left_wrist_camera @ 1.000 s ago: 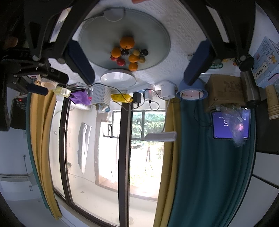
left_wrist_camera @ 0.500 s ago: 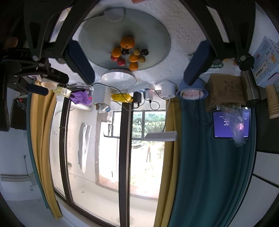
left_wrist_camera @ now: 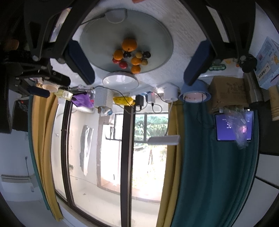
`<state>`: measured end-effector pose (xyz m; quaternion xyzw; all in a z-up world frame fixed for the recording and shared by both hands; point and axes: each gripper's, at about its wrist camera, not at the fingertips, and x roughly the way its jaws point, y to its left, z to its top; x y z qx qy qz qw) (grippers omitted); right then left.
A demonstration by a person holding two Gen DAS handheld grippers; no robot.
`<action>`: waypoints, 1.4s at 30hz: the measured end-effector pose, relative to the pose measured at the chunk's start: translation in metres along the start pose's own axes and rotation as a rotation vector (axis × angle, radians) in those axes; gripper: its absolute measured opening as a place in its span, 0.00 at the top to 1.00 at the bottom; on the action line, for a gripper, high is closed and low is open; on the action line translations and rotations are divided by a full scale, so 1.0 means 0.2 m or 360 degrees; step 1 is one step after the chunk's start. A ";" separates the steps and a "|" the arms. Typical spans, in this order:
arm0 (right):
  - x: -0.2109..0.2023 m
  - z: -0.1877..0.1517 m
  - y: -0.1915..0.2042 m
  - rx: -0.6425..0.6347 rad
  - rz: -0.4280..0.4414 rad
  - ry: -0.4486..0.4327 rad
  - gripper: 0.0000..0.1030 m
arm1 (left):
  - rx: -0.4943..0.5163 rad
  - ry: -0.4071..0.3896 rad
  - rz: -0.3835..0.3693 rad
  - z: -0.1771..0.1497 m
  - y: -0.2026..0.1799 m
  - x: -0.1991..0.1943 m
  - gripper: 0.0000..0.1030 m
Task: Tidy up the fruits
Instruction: 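Grasp a large orange with the left tool while the right tool grasps another orange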
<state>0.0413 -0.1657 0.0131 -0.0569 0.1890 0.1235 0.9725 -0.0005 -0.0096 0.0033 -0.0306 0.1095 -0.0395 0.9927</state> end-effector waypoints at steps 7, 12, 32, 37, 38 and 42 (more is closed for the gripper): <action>0.11 -0.05 -0.05 0.0023 -0.0012 0.0071 0.06 | -0.0005 0.0152 -0.0014 -0.10 0.00 0.14 0.00; 0.26 -0.15 -0.09 0.0056 -0.0010 0.0205 0.10 | -0.0008 0.0343 -0.0059 -0.21 -0.03 0.31 0.00; 0.71 -0.31 -0.20 0.0129 0.0160 0.0520 0.35 | 0.0035 0.0940 -0.0087 -0.49 -0.10 0.90 0.22; 0.79 -0.33 -0.19 0.0128 0.0214 0.0565 0.42 | 0.0031 0.1040 -0.0109 -0.53 -0.09 1.00 0.43; 0.81 -0.33 -0.19 0.0125 0.0228 0.0578 0.42 | 0.0023 0.1051 -0.0126 -0.53 -0.08 1.00 0.45; 0.87 -0.34 -0.15 0.0105 0.0265 0.0614 0.42 | 0.0030 0.1046 -0.0183 -0.52 -0.09 1.01 0.55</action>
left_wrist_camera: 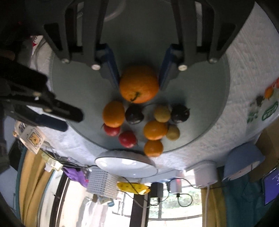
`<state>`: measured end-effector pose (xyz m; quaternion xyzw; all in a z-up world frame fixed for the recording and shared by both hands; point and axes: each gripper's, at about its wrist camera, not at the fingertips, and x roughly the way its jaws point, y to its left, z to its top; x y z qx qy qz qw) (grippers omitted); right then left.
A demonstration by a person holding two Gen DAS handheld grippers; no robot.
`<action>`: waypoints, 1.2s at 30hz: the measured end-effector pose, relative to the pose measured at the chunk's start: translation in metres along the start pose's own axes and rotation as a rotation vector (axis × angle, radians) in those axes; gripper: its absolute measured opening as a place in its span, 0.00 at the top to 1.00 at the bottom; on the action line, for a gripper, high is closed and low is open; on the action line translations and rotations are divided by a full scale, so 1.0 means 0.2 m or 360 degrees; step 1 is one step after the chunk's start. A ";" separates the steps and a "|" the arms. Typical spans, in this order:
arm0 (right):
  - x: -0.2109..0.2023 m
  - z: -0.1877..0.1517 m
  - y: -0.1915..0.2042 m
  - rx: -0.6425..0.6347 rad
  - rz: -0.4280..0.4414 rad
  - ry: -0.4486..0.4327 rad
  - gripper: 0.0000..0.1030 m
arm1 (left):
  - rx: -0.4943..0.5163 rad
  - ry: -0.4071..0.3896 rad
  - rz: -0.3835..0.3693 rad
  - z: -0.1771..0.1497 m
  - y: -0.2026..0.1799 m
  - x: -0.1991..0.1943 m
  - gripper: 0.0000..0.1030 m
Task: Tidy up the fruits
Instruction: 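Grasp a large orange with the left tool while the right tool grasps another orange, then carry both oranges into the white bowl and open both tools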
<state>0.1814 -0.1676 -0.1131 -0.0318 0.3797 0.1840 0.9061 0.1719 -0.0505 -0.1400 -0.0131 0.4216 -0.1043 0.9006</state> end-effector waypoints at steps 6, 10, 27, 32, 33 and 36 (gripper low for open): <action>0.08 0.03 0.09 -0.0064 0.0096 0.0044 0.48 | -0.0027 -0.0032 -0.0047 0.01 0.06 -0.04 0.56; 0.13 0.04 0.14 -0.0078 0.0132 0.0077 0.50 | -0.0042 -0.0067 -0.0023 0.02 0.11 -0.09 0.56; 0.20 0.07 0.19 -0.0158 0.0133 0.0130 0.66 | -0.0117 -0.0198 0.0073 0.06 0.23 -0.20 0.56; 0.15 0.11 0.18 -0.0157 0.0147 0.0076 0.66 | -0.0100 -0.0223 0.0087 0.12 0.20 -0.20 0.56; 0.14 0.12 0.17 -0.0156 0.0148 0.0062 0.66 | -0.0095 -0.0229 0.0090 0.13 0.19 -0.20 0.56; 0.11 0.15 0.12 -0.0142 0.0150 0.0026 0.66 | -0.0065 -0.0244 0.0096 0.18 0.16 -0.19 0.56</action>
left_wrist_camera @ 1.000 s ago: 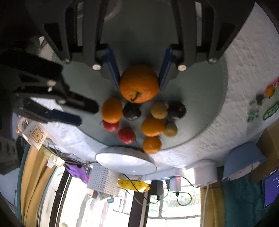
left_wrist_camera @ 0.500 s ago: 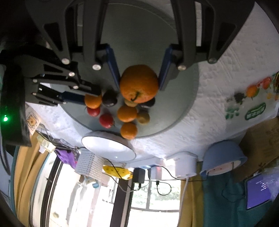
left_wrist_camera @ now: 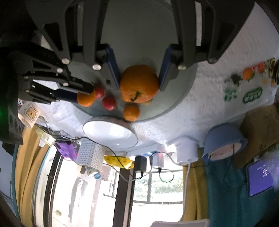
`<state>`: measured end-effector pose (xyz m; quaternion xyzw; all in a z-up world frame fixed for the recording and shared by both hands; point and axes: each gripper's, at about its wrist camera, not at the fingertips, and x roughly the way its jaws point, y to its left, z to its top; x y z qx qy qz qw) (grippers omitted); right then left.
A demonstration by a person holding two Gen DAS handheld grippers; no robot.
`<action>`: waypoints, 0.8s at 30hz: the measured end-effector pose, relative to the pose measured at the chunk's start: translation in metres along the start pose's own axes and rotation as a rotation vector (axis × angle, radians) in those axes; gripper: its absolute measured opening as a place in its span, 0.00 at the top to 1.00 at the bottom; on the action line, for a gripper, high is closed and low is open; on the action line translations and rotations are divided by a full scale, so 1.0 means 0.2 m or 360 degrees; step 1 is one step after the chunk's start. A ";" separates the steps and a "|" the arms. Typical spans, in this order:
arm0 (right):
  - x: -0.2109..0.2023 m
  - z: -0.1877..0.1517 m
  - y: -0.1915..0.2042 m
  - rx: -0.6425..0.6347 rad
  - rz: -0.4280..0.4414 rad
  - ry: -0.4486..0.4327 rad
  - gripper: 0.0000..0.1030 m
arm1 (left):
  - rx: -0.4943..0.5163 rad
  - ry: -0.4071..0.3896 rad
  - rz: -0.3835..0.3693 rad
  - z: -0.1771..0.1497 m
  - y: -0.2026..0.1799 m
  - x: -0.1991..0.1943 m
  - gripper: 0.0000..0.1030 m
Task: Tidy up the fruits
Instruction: 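Carry both oranges into the white bowl and open both tools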
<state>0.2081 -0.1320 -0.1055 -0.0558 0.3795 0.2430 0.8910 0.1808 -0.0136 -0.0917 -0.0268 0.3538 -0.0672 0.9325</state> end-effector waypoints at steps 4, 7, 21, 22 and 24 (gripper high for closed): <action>-0.02 0.03 -0.08 0.0026 -0.0007 -0.0039 0.66 | 0.0036 -0.0022 -0.0001 0.07 -0.05 0.03 0.56; -0.02 0.05 -0.15 0.0049 -0.0025 -0.0061 0.66 | 0.0049 -0.0023 -0.0007 0.12 -0.08 0.07 0.56; 0.06 0.14 -0.40 0.0095 -0.0071 -0.0091 0.66 | 0.0088 0.0015 -0.0099 0.27 -0.24 0.29 0.56; 0.07 0.15 -0.41 0.0101 -0.0069 -0.0092 0.66 | 0.0086 0.0019 -0.0105 0.28 -0.24 0.31 0.56; 0.09 0.16 -0.43 0.0105 -0.0067 -0.0096 0.66 | 0.0084 0.0026 -0.0120 0.30 -0.26 0.35 0.56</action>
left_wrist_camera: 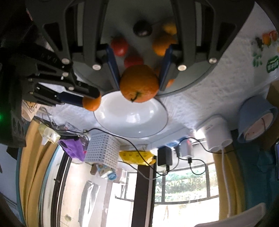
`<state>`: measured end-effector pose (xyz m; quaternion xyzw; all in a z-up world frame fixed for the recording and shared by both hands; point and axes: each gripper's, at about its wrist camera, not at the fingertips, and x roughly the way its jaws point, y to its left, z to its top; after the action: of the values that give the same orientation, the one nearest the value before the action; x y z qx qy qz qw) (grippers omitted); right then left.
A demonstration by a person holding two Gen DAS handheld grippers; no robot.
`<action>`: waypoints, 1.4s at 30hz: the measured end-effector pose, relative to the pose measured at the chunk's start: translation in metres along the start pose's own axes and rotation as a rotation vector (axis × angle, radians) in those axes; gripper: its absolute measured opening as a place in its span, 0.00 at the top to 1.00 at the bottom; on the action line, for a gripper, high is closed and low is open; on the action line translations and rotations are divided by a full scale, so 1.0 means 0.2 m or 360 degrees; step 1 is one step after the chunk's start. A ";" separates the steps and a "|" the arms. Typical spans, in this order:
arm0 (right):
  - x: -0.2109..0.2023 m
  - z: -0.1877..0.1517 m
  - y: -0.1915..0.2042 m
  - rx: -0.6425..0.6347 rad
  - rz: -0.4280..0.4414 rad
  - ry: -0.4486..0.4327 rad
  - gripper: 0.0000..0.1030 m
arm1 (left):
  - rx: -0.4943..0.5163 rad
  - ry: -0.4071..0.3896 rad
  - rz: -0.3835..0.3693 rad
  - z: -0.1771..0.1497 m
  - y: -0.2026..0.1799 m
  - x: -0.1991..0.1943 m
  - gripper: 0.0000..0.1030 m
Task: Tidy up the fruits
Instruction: 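Carry both oranges into the white bowl and open both tools, then move both open tools back over the fruit on the gray tray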
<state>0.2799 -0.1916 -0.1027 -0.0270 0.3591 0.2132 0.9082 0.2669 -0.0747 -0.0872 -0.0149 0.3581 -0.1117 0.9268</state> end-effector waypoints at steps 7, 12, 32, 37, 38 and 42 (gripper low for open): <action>0.07 0.04 -0.05 0.0016 0.0008 0.0001 0.66 | -0.0002 0.0029 -0.0026 0.08 -0.03 0.13 0.56; 0.10 0.06 -0.10 0.0041 0.0003 0.0003 0.66 | -0.0009 0.0057 -0.0033 0.11 -0.03 0.21 0.56; 0.06 0.08 -0.14 0.0110 -0.0044 -0.0022 0.65 | -0.0110 0.0016 0.0024 0.15 0.03 0.18 0.40; 0.01 0.08 -0.10 0.0089 -0.0057 -0.0034 0.65 | -0.0131 -0.0037 0.0030 0.14 0.05 0.08 0.40; 0.00 0.07 -0.08 0.0084 -0.0056 -0.0037 0.65 | -0.0135 -0.0050 0.0032 0.14 0.05 0.05 0.40; -0.05 0.07 -0.03 0.0063 -0.0053 -0.0049 0.65 | -0.0145 -0.0095 0.0046 0.12 0.07 -0.03 0.39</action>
<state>0.2848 -0.1976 -0.0870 -0.0118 0.3486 0.1913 0.9175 0.2814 -0.0614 -0.0668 -0.0551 0.3351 -0.0814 0.9371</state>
